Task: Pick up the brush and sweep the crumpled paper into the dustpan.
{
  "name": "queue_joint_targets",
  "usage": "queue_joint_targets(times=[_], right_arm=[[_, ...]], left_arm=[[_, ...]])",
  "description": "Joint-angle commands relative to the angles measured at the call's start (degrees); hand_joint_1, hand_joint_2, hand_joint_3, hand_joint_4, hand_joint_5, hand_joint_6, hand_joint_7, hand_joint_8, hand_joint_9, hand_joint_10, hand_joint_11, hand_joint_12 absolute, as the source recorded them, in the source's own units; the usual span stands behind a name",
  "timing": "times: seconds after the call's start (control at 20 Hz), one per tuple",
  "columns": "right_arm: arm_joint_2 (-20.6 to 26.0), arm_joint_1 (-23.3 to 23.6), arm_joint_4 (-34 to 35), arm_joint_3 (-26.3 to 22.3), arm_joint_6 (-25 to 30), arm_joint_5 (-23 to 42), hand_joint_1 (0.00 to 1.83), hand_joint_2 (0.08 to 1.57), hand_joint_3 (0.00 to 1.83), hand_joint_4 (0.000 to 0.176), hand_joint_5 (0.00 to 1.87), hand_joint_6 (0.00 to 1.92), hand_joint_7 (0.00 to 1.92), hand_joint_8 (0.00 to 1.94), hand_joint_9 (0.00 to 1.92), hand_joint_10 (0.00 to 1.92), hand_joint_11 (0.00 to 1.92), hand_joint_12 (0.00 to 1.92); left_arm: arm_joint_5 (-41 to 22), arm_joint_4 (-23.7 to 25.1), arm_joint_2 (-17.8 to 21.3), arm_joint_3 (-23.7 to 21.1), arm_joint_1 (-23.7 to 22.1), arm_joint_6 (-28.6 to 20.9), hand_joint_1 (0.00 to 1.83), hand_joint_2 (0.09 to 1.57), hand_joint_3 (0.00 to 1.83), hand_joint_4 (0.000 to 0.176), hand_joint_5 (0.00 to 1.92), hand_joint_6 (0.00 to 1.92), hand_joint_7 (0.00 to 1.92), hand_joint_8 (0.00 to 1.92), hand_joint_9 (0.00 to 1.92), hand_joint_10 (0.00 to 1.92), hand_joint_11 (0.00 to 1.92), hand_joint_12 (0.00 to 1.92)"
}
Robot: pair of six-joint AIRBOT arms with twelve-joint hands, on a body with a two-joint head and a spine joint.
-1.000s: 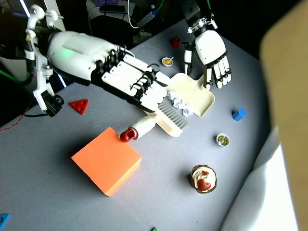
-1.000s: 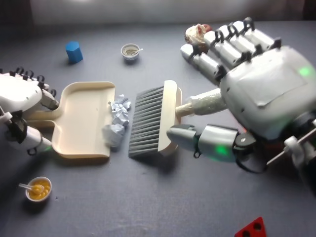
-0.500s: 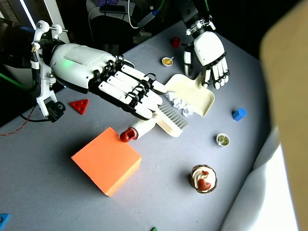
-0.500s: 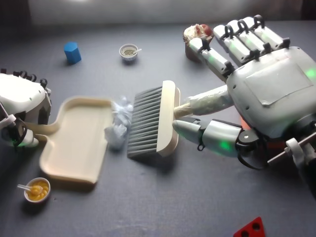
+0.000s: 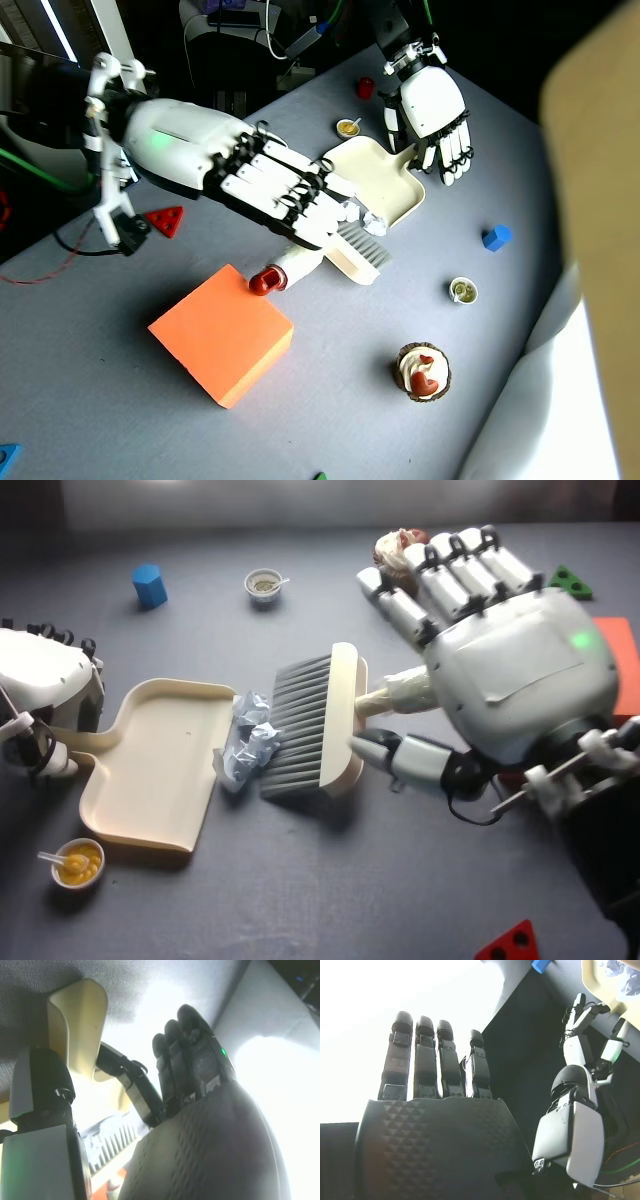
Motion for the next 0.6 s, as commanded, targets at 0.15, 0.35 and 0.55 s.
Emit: queue_joint_targets(times=[0.15, 0.35, 0.55], right_arm=[[-1.8, 0.6, -5.2, 2.1, -0.5, -5.6, 1.02, 1.00, 0.01, 0.000, 0.10, 0.01, 0.12, 0.00, 0.15, 0.01, 0.20, 0.02], [-4.4, -0.2, -4.9, 4.9, -2.1, -5.6, 1.12, 0.94, 0.00, 0.000, 0.12, 0.00, 0.17, 0.00, 0.22, 0.01, 0.26, 0.04], [-6.5, -0.3, -1.9, 5.9, -5.2, -6.9, 1.23, 0.95, 0.00, 0.000, 0.14, 0.00, 0.17, 0.00, 0.23, 0.00, 0.24, 0.03]], left_arm=[[-3.0, 1.6, -0.3, 1.1, -1.0, 0.8, 1.15, 1.09, 0.00, 0.000, 1.03, 0.89, 0.34, 0.00, 0.28, 0.00, 0.22, 0.16], [-1.1, 2.5, 0.0, 1.9, -2.9, 1.6, 1.15, 1.10, 0.00, 0.000, 1.03, 0.89, 0.34, 0.00, 0.28, 0.00, 0.22, 0.18], [2.9, 2.7, -0.6, 3.8, -5.8, 4.9, 1.14, 1.11, 0.00, 0.000, 1.01, 0.93, 0.34, 0.00, 0.27, 0.00, 0.20, 0.18]])
